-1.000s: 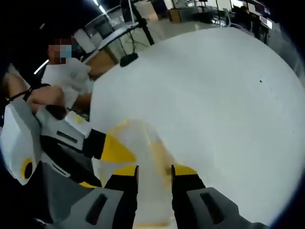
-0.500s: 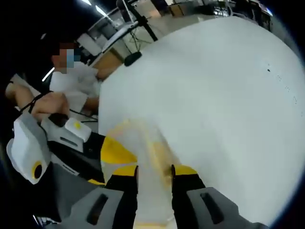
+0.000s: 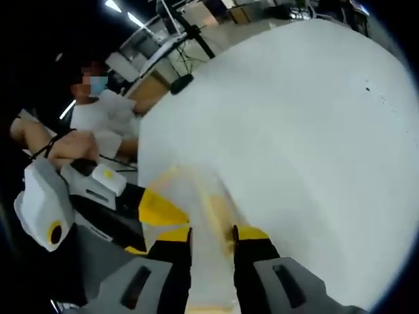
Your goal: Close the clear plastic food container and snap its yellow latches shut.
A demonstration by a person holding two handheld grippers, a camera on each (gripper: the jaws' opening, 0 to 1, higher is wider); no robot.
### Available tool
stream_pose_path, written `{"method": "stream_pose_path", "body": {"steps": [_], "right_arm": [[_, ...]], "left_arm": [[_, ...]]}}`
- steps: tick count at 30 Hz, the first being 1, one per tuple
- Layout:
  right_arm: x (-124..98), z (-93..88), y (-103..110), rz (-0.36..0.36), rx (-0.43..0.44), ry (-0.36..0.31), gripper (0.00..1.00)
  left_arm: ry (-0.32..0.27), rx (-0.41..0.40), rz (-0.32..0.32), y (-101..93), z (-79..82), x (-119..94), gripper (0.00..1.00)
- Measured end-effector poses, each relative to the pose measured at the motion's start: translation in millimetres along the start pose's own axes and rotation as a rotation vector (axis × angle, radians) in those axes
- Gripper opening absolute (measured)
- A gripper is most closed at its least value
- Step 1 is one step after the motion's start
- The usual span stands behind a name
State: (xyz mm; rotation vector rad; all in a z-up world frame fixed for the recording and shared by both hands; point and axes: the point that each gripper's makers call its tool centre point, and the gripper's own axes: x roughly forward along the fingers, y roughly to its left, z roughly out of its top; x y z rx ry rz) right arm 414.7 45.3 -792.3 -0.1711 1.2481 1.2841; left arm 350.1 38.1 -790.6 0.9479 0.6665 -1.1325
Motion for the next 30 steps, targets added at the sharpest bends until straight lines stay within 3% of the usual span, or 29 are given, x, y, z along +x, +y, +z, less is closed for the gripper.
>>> {"method": "stream_pose_path", "body": {"steps": [8,11,12,13,21,23,24,25,30], "right_arm": [[-1.0,0.8,0.4,0.010,0.030,-0.031,0.20],[-0.5,1.4,1.6,0.010,0.019,-0.018,0.20],[-0.6,0.7,1.2,0.009,0.020,-0.004,0.19],[-0.4,0.9,0.1,0.013,0.018,0.001,0.19],[0.6,0.6,-0.1,0.040,-0.005,0.056,0.18],[1.4,0.2,0.4,0.046,0.036,0.076,0.17],[2.4,-3.9,8.4,0.043,0.158,0.086,0.16],[2.1,-4.8,8.5,0.060,0.087,0.091,0.16],[1.4,-2.2,5.3,0.061,0.027,0.094,0.18]], "left_arm": [[0.009,0.008,0.011,0.9,-0.6,1.1,0.53],[0.015,0.009,0.013,1.2,-0.5,0.8,0.53],[0.016,0.048,0.007,1.6,-0.5,-0.1,0.52],[0.013,0.021,0.010,2.5,-0.9,-2.1,0.52],[0.012,0.025,0.021,5.2,-1.7,1.7,0.52],[0.018,0.028,0.022,4.5,-1.4,1.9,0.52],[0.040,0.032,0.004,0.3,-5.1,1.7,0.52],[0.026,0.040,0.017,3.6,-2.3,2.2,0.52],[0.019,0.042,0.020,2.3,-3.1,2.5,0.53]]}}
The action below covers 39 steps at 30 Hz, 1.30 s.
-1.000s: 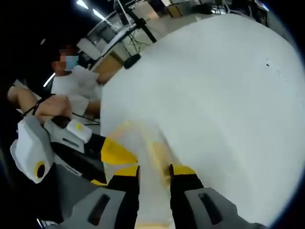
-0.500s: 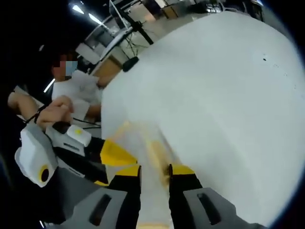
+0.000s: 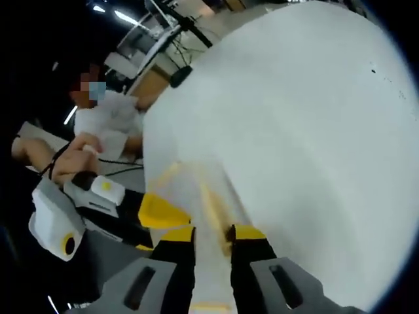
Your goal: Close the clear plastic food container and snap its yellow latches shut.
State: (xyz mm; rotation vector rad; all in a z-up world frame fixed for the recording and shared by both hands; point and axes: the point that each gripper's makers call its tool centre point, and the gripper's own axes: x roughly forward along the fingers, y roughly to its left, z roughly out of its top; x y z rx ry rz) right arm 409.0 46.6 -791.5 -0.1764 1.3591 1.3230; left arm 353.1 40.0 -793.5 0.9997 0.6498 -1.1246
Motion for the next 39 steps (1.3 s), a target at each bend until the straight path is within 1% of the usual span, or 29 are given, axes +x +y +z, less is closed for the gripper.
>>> {"method": "stream_pose_path", "body": {"steps": [2,6,12,22,26,31,34,36,39], "right_arm": [[-0.3,-0.2,-2.0,-0.001,0.016,-0.012,0.18],[-0.2,1.0,-2.9,-0.001,0.009,-0.029,0.19],[0.2,0.2,0.2,-0.022,-0.023,-0.050,0.20],[-0.5,2.2,-2.3,-0.023,-0.002,-0.076,0.22],[-0.4,2.4,-1.1,-0.026,-0.021,-0.081,0.22],[0.3,2.8,-0.7,-0.024,-0.039,-0.089,0.24],[1.2,2.6,0.0,-0.029,-0.052,-0.087,0.26],[1.5,3.1,0.0,-0.031,-0.065,-0.088,0.26],[1.4,2.4,3.3,-0.028,-0.082,-0.088,0.29]], "left_arm": [[-0.004,0.001,0.005,-0.1,0.4,0.4,0.53],[-0.001,0.004,0.008,0.2,1.1,0.9,0.53],[0.003,0.006,0.011,-0.1,1.1,1.6,0.54],[-0.007,0.005,0.019,-0.1,2.2,0.9,0.55],[0.003,0.013,0.020,-0.5,2.1,1.0,0.55],[0.001,0.041,0.023,0.8,2.1,0.4,0.55],[-0.001,0.043,0.020,1.0,1.3,-0.3,0.56],[-0.003,0.033,0.015,1.5,1.9,-1.1,0.55],[-0.012,-0.016,0.003,1.5,2.7,-2.4,0.57]]}}
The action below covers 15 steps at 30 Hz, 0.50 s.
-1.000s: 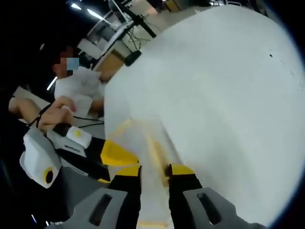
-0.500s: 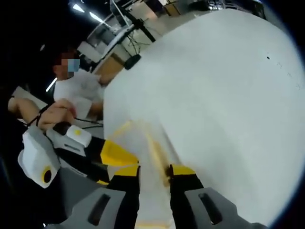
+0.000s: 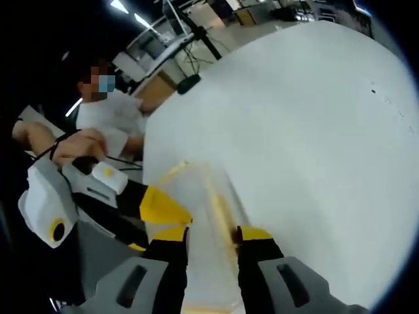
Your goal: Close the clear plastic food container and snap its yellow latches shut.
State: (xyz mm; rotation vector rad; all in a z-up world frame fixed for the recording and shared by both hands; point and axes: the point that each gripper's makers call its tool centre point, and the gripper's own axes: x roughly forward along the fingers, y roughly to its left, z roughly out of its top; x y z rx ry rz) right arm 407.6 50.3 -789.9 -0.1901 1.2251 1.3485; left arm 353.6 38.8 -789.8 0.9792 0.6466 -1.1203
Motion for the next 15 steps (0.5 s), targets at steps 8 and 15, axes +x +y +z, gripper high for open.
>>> {"method": "stream_pose_path", "body": {"steps": [8,15], "right_arm": [[-2.3,2.1,1.3,0.001,-0.054,-0.022,0.36],[-4.9,0.4,13.5,0.018,-0.110,-0.029,0.50]], "left_arm": [[-0.021,-0.026,-0.004,4.0,2.7,-2.7,0.68],[-0.015,-0.059,-0.077,-1.4,4.9,-2.8,0.80]]}}
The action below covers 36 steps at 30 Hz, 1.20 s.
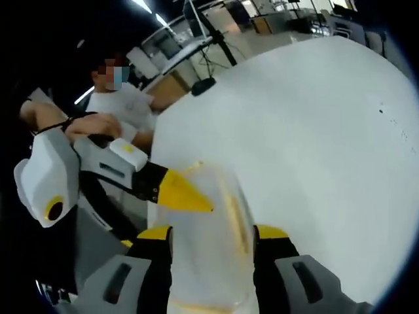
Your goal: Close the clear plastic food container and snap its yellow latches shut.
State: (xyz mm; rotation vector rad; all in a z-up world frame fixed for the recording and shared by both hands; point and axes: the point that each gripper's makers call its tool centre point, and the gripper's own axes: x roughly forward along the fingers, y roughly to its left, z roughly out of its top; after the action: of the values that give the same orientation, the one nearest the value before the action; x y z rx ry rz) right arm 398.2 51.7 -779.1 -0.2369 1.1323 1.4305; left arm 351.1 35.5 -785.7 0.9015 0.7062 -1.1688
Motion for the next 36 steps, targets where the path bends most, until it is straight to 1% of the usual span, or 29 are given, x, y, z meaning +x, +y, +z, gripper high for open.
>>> {"method": "stream_pose_path", "body": {"steps": [2,4,5,6,7,9,10,13,14,16,19,24,29,33,36], "right_arm": [[-1.1,-0.3,2.1,-0.007,-0.014,-0.005,0.55],[-1.2,-1.2,6.0,-0.010,-0.039,-0.001,0.64],[-1.0,-1.8,8.1,-0.011,-0.055,0.003,0.68],[-1.0,-1.9,8.5,-0.020,-0.080,0.005,0.73],[-1.0,-2.5,9.4,-0.031,-0.097,0.008,0.76],[-1.7,-4.2,9.6,-0.044,-0.130,0.013,0.81],[-1.8,-4.6,10.2,-0.047,-0.136,0.011,0.83],[-2.1,-8.6,9.6,-0.069,-0.153,0.023,0.90],[-2.0,-10.4,10.8,-0.072,-0.163,0.028,0.91],[-1.8,-12.8,12.9,-0.080,-0.169,0.031,0.93],[-1.3,-16.9,15.1,-0.091,-0.188,0.038,0.96],[-1.6,-25.8,17.0,-0.103,-0.206,0.056,0.99],[-2.9,-30.8,17.6,-0.118,-0.228,0.069,0.99],[-3.0,-35.0,18.3,-0.128,-0.251,0.082,0.96],[-3.7,-38.8,16.0,-0.158,-0.297,0.108,0.95]], "left_arm": [[-0.002,-0.005,-0.007,0.2,0.8,0.1,0.83],[-0.006,-0.012,-0.013,0.9,2.5,-0.6,0.85],[-0.037,-0.035,-0.029,0.1,8.1,-1.2,0.88],[-0.039,-0.051,-0.030,1.6,8.7,-2.1,0.90],[-0.040,-0.067,-0.025,5.1,9.5,-2.6,0.92],[-0.025,-0.076,-0.033,7.8,6.7,-1.4,0.98],[-0.016,-0.082,-0.039,7.8,4.4,-0.7,0.99],[-0.002,-0.065,-0.058,7.6,-0.1,-1.6,0.99],[-0.009,-0.053,-0.067,6.7,0.4,-2.9,0.99],[0.000,-0.045,-0.088,3.2,-1.1,-3.1,0.99],[0.007,-0.013,-0.091,1.5,-2.2,-2.5,0.99],[0.014,-0.016,-0.107,-0.3,-3.0,-1.3,0.99],[0.016,-0.004,-0.113,1.9,-2.9,-1.5,0.99],[0.016,-0.022,-0.137,3.7,-5.0,-1.9,0.99],[0.028,0.001,-0.146,5.0,-8.8,-1.5,0.99]]}}
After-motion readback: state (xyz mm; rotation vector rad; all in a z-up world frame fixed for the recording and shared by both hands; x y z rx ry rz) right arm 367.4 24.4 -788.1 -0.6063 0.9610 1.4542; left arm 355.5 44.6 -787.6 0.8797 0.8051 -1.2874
